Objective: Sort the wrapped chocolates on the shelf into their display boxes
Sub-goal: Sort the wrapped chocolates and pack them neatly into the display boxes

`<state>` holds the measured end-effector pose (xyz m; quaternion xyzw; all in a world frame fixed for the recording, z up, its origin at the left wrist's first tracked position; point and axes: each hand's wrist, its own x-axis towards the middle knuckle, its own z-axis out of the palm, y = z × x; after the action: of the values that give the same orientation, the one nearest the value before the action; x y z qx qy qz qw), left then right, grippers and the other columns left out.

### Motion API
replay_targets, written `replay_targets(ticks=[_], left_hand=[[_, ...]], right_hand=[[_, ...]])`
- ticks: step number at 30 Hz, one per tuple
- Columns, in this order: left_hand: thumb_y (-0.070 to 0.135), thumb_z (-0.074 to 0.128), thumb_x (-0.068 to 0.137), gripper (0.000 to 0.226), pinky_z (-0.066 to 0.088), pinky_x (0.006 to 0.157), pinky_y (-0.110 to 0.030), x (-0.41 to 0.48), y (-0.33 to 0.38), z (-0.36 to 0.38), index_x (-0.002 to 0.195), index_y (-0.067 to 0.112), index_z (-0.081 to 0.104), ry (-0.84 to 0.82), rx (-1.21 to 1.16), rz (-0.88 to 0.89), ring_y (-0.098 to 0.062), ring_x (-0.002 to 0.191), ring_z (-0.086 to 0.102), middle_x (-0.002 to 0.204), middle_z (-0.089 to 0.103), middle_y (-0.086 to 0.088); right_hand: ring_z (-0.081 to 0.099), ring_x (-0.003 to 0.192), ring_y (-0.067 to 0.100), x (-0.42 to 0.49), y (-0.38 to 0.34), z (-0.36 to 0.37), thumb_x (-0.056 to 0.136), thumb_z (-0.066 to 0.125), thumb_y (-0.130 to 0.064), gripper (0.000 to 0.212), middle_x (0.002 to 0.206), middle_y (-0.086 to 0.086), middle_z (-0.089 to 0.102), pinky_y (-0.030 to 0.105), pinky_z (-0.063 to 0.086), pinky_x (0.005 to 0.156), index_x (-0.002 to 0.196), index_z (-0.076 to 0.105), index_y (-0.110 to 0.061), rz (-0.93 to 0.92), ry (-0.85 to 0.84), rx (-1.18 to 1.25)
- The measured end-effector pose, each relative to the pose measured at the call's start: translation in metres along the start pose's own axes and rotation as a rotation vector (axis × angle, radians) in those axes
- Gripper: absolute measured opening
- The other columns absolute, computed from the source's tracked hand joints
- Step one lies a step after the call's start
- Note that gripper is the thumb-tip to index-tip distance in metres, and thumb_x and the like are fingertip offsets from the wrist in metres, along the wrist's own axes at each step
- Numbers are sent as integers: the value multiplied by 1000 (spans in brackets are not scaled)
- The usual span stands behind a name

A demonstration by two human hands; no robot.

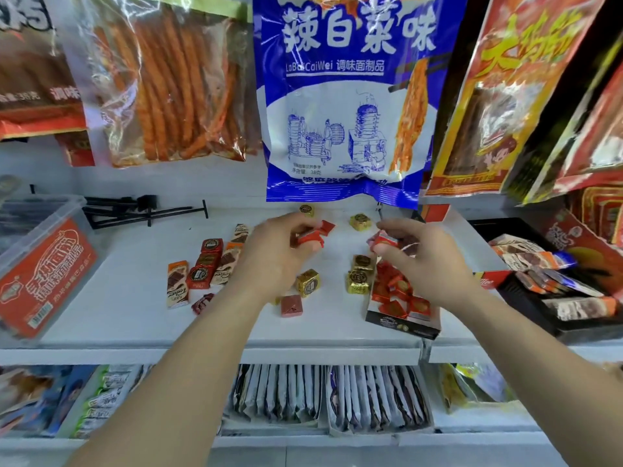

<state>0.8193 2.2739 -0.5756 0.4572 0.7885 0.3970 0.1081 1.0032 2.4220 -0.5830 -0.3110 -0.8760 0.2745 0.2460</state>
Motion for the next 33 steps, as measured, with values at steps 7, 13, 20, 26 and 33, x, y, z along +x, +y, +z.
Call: replay_targets(ticks=[7, 13, 20, 26, 33], left_hand=[[24, 81, 79, 25, 55, 85, -30, -13, 37, 75, 102, 28, 72, -210, -190, 35, -1, 86, 64, 98, 72, 10], [23, 85, 73, 44, 57, 88, -34, -12, 47, 85, 114, 29, 70, -266, -198, 21, -1, 95, 65, 108, 71, 10], [36, 66, 91, 19, 47, 87, -28, 1, 21, 39, 110, 33, 69, -75, 144, -21, -5, 106, 58, 116, 66, 16], [46, 48, 99, 55, 39, 106, -42, 50, 9, 53, 150, 31, 33, -247, 652, 6, -24, 138, 39, 156, 36, 3], [30, 52, 99, 33, 43, 104, -40, 57, -7, 67, 131, 24, 59, -276, 603, 79, -21, 126, 50, 145, 44, 5]], right_hand=[[66, 97, 16, -33, 29, -23, 94, 66, -30, 32, 114, 0, 71, 20, 47, 75, 124, 67, -20, 127, -93, -104], [64, 98, 15, -36, 31, -40, 99, 54, -21, 29, 115, -2, 70, 30, 52, 87, 126, 65, -20, 106, -60, -112], [51, 120, 16, -19, 20, -27, 94, 55, -47, 42, 132, -5, 58, 35, 43, 100, 132, 60, -28, -77, -154, -214], [23, 146, 24, -16, 20, 4, 73, 21, -83, 86, 161, -6, 26, 53, 24, 116, 148, 35, -42, -117, -363, -385], [31, 140, 25, -24, 36, 7, 79, 35, -78, 74, 159, -10, 28, 48, 30, 114, 144, 41, -42, -109, -327, -405]])
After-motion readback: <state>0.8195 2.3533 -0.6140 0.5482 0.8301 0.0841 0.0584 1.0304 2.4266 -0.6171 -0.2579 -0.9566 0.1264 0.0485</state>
